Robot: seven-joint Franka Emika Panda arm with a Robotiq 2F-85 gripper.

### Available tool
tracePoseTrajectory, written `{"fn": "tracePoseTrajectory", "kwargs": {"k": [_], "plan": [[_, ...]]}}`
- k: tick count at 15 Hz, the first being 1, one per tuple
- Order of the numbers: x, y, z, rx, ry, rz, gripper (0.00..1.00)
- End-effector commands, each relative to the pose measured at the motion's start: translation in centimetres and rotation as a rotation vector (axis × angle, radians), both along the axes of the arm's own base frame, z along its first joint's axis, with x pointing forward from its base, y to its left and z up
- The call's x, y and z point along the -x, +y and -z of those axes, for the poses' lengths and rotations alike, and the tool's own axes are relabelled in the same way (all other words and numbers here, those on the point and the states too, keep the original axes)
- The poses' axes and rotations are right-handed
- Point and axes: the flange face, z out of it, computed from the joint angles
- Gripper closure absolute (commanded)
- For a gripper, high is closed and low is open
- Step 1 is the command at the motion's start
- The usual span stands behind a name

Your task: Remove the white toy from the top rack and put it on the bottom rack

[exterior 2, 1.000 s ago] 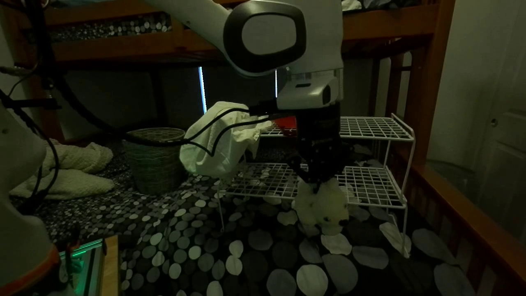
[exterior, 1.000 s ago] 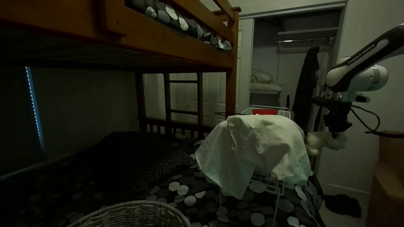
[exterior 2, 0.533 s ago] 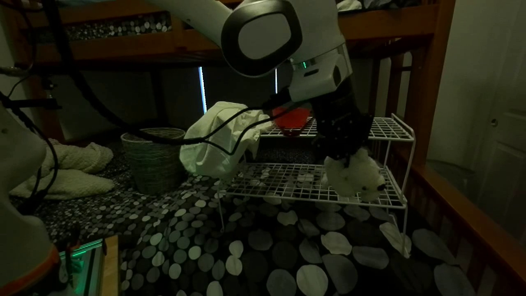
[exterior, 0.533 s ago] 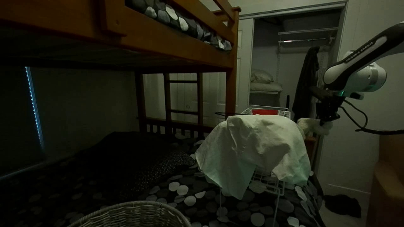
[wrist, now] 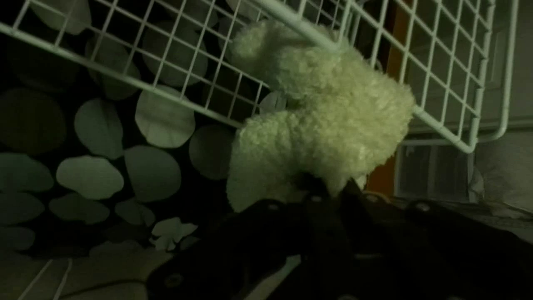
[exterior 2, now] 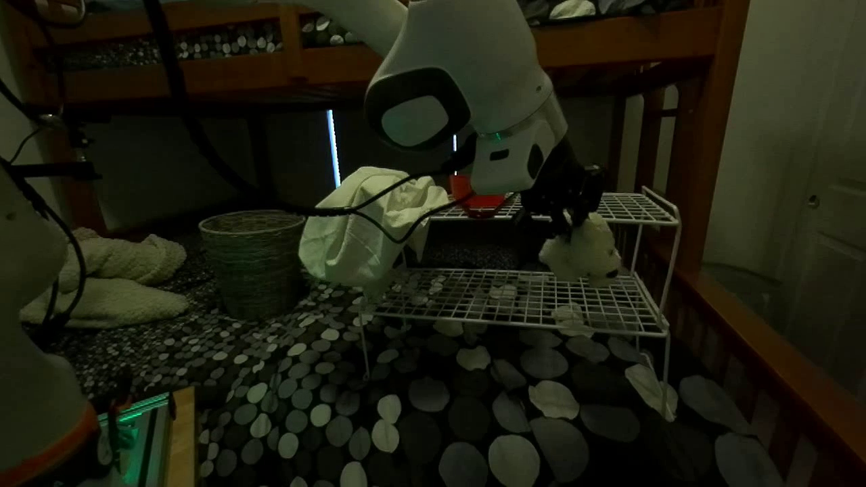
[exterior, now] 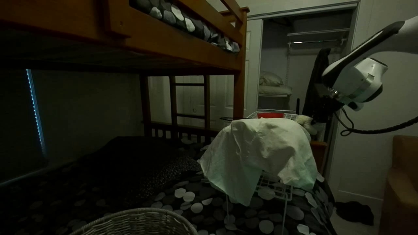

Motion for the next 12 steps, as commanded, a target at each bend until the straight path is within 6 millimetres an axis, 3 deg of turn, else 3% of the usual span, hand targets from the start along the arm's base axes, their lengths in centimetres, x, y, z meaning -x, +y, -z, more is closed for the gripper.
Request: {"fn": "tracePoseTrajectory", "kwargs": {"k": [1,6,8,12], "plan": [[-1.7,-0.1,-0.2,-0.153,-0.072,-0.007,0.97],[0.7,-3.6,9.2,-0.332,-0.01,0.025,0.97],[1.1,-4.9,12.5,-0.324,0.042,0.045,0.97],[-0.9,-5.9,13.7,-0.218,-0.075,-0.048,0.97]]}}
